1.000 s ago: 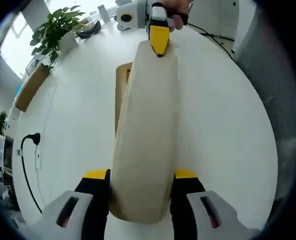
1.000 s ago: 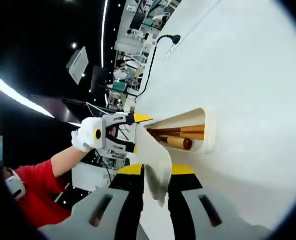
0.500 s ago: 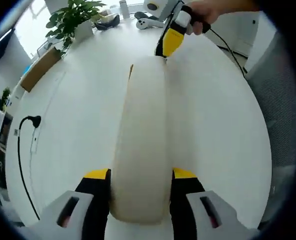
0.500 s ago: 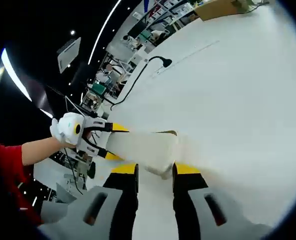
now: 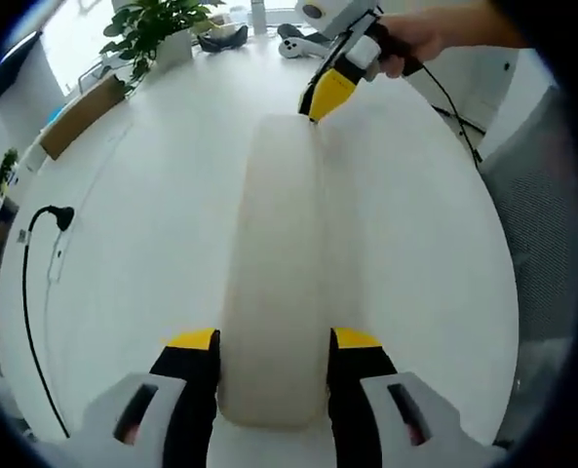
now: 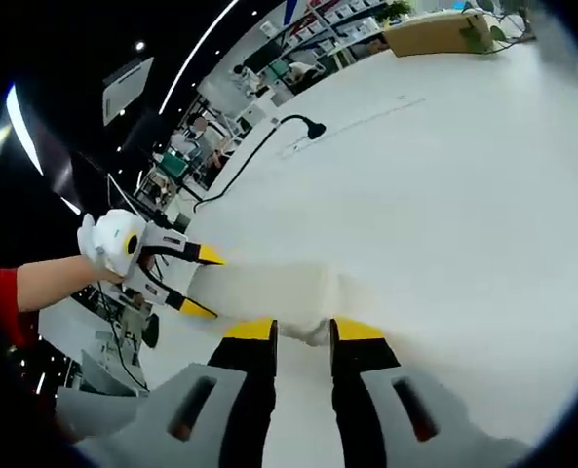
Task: Arrange the utensils inside the cutlery case until each visible utensil rests in its matching compartment.
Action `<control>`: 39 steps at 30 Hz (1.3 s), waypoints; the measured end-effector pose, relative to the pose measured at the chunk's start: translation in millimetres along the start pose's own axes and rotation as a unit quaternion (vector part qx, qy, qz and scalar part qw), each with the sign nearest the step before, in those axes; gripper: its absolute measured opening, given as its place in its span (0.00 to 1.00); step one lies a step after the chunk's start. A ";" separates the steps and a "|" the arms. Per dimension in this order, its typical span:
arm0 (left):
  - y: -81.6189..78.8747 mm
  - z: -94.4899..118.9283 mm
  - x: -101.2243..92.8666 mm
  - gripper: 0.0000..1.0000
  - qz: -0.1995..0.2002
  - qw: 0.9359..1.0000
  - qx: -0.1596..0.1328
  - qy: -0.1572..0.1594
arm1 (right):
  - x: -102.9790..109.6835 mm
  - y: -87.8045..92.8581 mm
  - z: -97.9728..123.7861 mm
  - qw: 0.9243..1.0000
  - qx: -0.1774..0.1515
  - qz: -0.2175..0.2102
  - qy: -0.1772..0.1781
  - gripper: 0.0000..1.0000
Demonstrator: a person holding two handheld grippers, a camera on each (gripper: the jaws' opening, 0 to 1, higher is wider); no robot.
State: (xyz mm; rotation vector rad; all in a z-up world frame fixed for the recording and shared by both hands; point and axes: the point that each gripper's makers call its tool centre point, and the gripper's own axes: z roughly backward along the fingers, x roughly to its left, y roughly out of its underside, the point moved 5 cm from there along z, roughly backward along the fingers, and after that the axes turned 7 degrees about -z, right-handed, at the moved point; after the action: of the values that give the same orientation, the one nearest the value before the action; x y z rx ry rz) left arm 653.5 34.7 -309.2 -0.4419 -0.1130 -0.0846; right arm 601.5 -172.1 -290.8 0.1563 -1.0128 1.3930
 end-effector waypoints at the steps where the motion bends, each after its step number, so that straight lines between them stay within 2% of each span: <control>1: -2.6 0.8 -3.1 0.45 -0.003 1.000 -0.001 -0.001 | -1.5 -0.9 -0.2 1.000 -0.001 0.001 0.003 0.18; 7: -2.1 4.7 -6.3 0.47 0.006 1.000 -0.004 0.000 | -6.4 -2.7 -1.6 1.000 -0.010 -0.009 0.014 0.19; 10: 2.2 10.2 -5.9 0.57 0.019 1.000 -0.003 -0.006 | -10.1 -1.5 -2.9 1.000 -0.010 -0.016 0.022 0.19; 11: 3.2 14.6 -5.8 0.61 0.017 1.000 -0.010 -0.011 | -12.9 -2.7 -4.7 0.999 -0.012 -0.027 0.017 0.18; 13: 3.9 20.1 -2.3 0.65 0.044 0.998 -0.046 -0.018 | -14.9 -2.0 -5.2 0.999 -0.010 -0.030 0.017 0.19; 14: 5.3 27.4 -1.2 0.66 0.077 0.995 -0.062 -0.020 | -14.8 -2.4 -5.1 0.999 -0.013 -0.032 0.015 0.18; 17: 9.2 41.7 3.0 0.67 0.128 0.985 -0.103 -0.042 | -14.6 -2.0 -6.2 0.999 -0.013 -0.034 0.010 0.19; 18: 13.0 47.8 3.4 0.67 0.161 0.978 -0.122 -0.046 | -14.8 -2.1 -6.4 0.999 -0.012 -0.032 0.010 0.21; 19: 16.5 51.2 3.6 0.67 0.186 0.973 -0.129 -0.050 | -14.5 -2.3 -7.1 0.999 -0.012 -0.029 0.006 0.22; 21: 26.5 59.0 7.0 0.66 0.253 0.952 -0.156 -0.072 | -13.9 -3.3 -8.0 1.000 -0.011 -0.028 0.000 0.28; 22: 31.5 62.7 7.9 0.65 0.304 0.933 -0.172 -0.082 | -14.0 -5.8 -8.0 0.999 -0.017 -0.031 -0.003 0.30; 23: 34.4 64.8 8.3 0.62 0.341 0.917 -0.187 -0.087 | -15.3 -7.4 -8.0 0.999 -0.019 -0.035 -0.003 0.31; 24: 37.6 66.3 8.4 0.59 0.387 0.893 -0.207 -0.101 | -15.7 -10.2 -7.9 0.999 -0.024 -0.045 -0.009 0.31; 25: 38.7 67.5 7.0 0.57 0.409 0.880 -0.215 -0.108 | -16.6 -12.2 -8.0 0.998 -0.030 -0.048 -0.011 0.31; 26: 38.4 67.9 5.0 0.58 0.409 0.877 -0.222 -0.123 | -17.8 -14.7 -7.9 0.998 -0.038 -0.056 -0.011 0.32; 27: 38.9 68.3 4.7 0.60 0.427 0.865 -0.228 -0.135 | -18.4 -15.9 -8.2 0.997 -0.042 -0.060 -0.013 0.35; 28: 35.9 68.9 1.8 0.61 0.462 0.842 -0.242 -0.139 | -19.0 -16.6 -8.3 0.997 -0.043 -0.063 -0.013 0.36; 29: 34.5 69.5 1.9 0.62 0.469 0.834 -0.253 -0.140 | -19.9 -17.4 -8.7 0.997 -0.046 -0.065 -0.011 0.37; 30: 31.1 70.1 0.8 0.62 0.502 0.808 -0.277 -0.136 | -20.2 -18.1 -8.5 0.996 -0.049 -0.067 -0.012 0.37; 31: 31.4 70.3 -0.5 0.63 0.528 0.789 -0.285 -0.133 | -20.3 -19.0 -8.7 0.996 -0.054 -0.072 -0.014 0.38; 32: 32.7 71.5 0.2 0.63 0.563 0.757 -0.302 -0.139 | -20.3 -19.7 -8.6 0.995 -0.057 -0.075 -0.016 0.39; 34: 31.4 73.8 -1.9 0.63 0.594 0.724 -0.327 -0.129 | -19.8 -20.6 -7.7 0.995 -0.067 -0.077 -0.020 0.42; 35: 31.9 76.3 -3.0 0.64 0.608 0.702 -0.345 -0.137 | -19.7 -22.3 -7.4 0.993 -0.080 -0.080 -0.024 0.44; 37: 29.0 77.8 -7.7 0.66 0.622 0.677 -0.369 -0.137 | -20.2 -23.5 -6.8 0.991 -0.097 -0.090 -0.031 0.46; 38: 29.0 77.0 -11.1 0.67 0.628 0.670 -0.370 -0.139 | -20.7 -23.9 -6.7 0.990 -0.104 -0.094 -0.033 0.47; 39: 29.3 77.3 -14.1 0.68 0.634 0.657 -0.380 -0.146 | -21.0 -22.5 -6.4 0.989 -0.108 -0.097 -0.034 0.47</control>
State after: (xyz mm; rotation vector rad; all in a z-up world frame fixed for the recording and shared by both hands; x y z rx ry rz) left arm 635.7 95.2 -254.0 -1.3000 -0.0559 1.4066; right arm 627.1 -188.8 -298.2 0.1387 -1.1670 1.1009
